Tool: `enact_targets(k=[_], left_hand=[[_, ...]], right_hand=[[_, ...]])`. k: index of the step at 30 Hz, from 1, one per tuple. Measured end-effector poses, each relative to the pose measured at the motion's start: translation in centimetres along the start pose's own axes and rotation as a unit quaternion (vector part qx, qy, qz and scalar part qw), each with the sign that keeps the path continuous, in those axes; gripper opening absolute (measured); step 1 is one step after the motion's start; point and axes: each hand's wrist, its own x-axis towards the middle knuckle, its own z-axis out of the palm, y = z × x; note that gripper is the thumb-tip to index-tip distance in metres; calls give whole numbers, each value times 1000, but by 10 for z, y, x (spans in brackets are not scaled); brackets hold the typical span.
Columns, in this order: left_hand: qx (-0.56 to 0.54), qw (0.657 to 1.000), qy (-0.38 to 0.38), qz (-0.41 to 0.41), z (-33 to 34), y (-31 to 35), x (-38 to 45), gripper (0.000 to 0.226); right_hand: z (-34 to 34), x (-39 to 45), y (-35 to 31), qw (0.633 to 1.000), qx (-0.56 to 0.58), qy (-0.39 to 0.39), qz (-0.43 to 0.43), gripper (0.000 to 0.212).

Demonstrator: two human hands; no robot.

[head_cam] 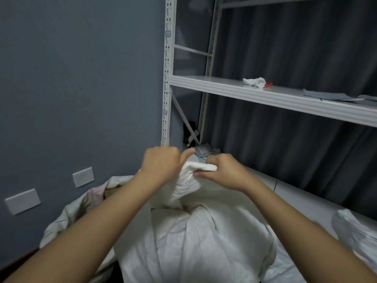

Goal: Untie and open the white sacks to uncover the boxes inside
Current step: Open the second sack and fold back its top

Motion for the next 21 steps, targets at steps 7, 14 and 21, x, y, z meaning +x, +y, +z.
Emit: enact_targets(k=[7,14,21], left_hand=[[-62,998,17,9,3,1,-6,62],[-12,995,14,95,9,9,-11,60],[-7,991,70,116,11,12,-16,64]], right_hand=[[6,-6,0,993,-113,-18,-10,33],[13,-14,3,990,129,-52,12,30],[24,-19,7,969,246,-10,19,68]])
